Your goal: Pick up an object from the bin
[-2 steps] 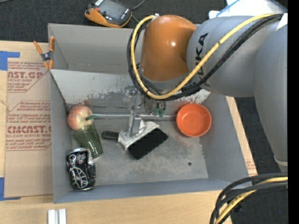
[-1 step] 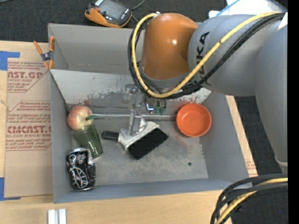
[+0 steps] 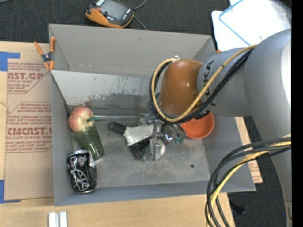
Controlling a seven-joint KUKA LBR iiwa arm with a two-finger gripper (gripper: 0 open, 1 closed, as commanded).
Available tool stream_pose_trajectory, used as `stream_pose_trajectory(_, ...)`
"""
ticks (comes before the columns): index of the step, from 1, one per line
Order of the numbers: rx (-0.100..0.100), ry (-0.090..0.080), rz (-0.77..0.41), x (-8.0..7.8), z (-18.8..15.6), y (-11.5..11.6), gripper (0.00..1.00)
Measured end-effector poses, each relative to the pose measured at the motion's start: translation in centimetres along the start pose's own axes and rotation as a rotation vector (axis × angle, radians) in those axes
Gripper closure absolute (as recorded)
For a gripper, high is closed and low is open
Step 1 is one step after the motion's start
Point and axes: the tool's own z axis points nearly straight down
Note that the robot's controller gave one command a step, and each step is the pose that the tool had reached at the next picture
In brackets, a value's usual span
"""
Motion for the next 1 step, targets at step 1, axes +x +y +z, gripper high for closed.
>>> stream_pose_trajectory(1, 0.000, -0.018, -0.281, -1.27, -6.68, 0.91, 0.00)
